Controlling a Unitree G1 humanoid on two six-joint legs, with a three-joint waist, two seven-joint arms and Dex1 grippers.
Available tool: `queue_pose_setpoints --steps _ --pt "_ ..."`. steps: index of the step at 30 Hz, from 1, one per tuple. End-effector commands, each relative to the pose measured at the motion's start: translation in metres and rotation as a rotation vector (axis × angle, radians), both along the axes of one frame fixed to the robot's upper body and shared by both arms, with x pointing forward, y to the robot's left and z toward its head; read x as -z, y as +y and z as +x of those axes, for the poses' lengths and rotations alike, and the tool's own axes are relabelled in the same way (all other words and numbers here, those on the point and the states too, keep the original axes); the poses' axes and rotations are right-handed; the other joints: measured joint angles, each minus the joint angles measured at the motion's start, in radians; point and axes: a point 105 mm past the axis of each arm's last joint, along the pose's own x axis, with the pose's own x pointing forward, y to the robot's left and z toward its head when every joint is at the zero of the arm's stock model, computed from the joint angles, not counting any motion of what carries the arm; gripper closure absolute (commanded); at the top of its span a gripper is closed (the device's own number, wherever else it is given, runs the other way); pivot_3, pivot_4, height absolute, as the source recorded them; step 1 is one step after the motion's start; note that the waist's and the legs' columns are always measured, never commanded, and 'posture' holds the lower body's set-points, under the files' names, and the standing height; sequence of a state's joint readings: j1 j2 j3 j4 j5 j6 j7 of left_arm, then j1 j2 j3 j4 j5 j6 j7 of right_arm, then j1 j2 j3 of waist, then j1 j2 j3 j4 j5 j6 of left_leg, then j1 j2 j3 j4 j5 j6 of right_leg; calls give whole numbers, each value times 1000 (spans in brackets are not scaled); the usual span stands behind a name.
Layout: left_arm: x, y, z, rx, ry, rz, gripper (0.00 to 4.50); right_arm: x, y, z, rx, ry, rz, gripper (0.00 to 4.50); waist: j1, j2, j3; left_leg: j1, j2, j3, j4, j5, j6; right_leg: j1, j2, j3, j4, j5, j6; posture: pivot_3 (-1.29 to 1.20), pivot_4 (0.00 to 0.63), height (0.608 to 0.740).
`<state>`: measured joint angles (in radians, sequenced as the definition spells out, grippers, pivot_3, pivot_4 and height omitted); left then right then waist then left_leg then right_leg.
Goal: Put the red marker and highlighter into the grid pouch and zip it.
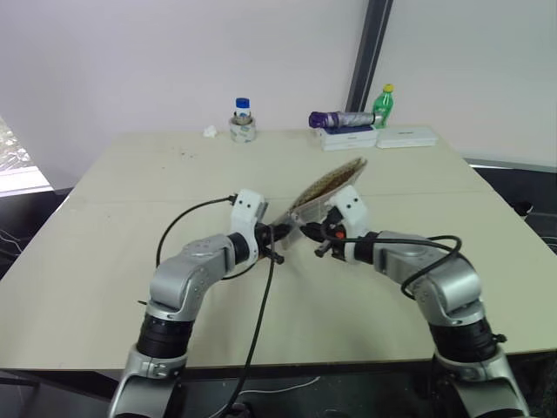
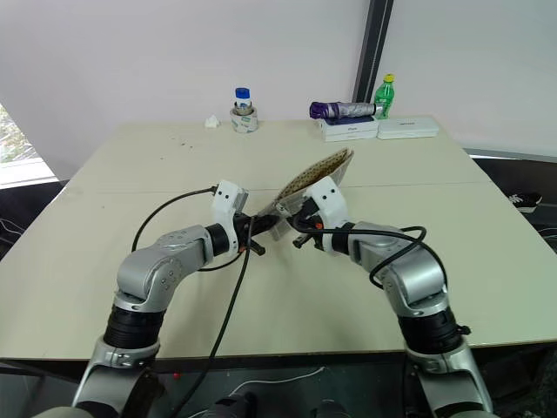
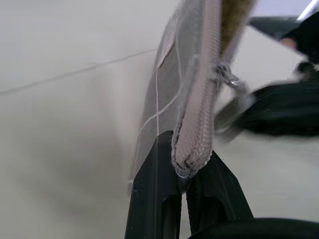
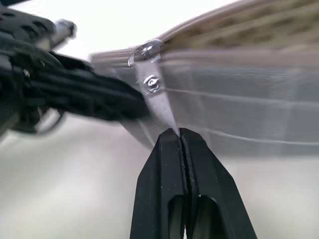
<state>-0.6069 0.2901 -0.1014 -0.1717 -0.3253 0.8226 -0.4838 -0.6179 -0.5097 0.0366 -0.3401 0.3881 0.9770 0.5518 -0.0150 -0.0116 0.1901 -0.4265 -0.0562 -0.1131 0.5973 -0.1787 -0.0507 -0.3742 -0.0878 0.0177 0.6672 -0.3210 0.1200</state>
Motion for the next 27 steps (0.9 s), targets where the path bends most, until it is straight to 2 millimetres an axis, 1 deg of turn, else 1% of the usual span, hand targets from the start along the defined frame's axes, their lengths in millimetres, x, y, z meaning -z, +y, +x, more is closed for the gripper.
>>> queue_pose_setpoints --steps 1,2,7,11,13,15,17,18,20,21,25,27 --pt "-3 19 5 -14 -158 125 4500 -37 -29 2 63 -129 -21 4485 0 0 0 0 0 0 0 0 0 0 0 0 0 0 0 0 150 740" --pt "-1 27 8 -23 -188 161 4500 -42 -40 4 91 -141 -32 4485 1 0 0 0 0 0 0 0 0 0 0 0 0 0 0 0 150 740" --pt "4 50 15 -46 -267 251 4500 -59 -79 10 209 -182 -74 4485 1 0 0 0 1 0 -1 0 0 0 0 1 -1 0 0 0 150 740" --pt "7 65 19 -80 -273 270 4500 -61 -109 15 312 -183 -96 4485 1 0 0 0 1 0 -1 0 0 0 -1 1 -1 0 0 0 150 740" --pt "8 68 18 -81 -272 266 4500 -60 -111 15 312 -183 -108 4485 -1 0 0 0 1 0 -1 0 0 0 -1 1 -1 0 0 0 150 740" --pt "8 67 17 -73 -273 253 4500 -58 -108 15 294 -183 -111 4485 -2 0 0 0 1 0 -1 0 0 -1 -1 1 -1 0 0 0 150 740" --pt "9 62 13 -53 -268 221 4500 -47 -96 9 209 -135 -104 4485 -1 0 0 0 1 0 -1 0 1 0 -1 1 -1 0 0 0 150 740" --pt "10 60 11 -40 -257 200 4500 -41 -89 4 161 -108 -99 3942 0 0 0 0 1 0 -1 0 1 0 -1 1 -1 0 0 0 150 740" --pt "13 58 7 -33 -234 174 3750 -30 -79 -4 96 -87 -110 3207 0 0 0 0 2 0 -1 -1 1 0 -1 1 -1 0 0 0 150 740" --pt "15 57 5 -26 -225 162 3374 -26 -77 -7 83 -84 -121 2605 -1 0 0 0 2 0 -1 -1 1 0 -1 1 -1 0 0 0 150 740" --pt "19 60 -1 -42 -197 148 1417 -12 -78 -14 64 -69 -171 584 0 0 0 0 2 0 0 -1 1 0 -1 1 0 0 0 0 150 740" --pt "21 64 -8 -33 -167 130 414 -9 -79 -17 54 -71 -177 511 1 0 0 0 2 0 0 -1 1 0 -1 1 -1 0 0 0 150 740"
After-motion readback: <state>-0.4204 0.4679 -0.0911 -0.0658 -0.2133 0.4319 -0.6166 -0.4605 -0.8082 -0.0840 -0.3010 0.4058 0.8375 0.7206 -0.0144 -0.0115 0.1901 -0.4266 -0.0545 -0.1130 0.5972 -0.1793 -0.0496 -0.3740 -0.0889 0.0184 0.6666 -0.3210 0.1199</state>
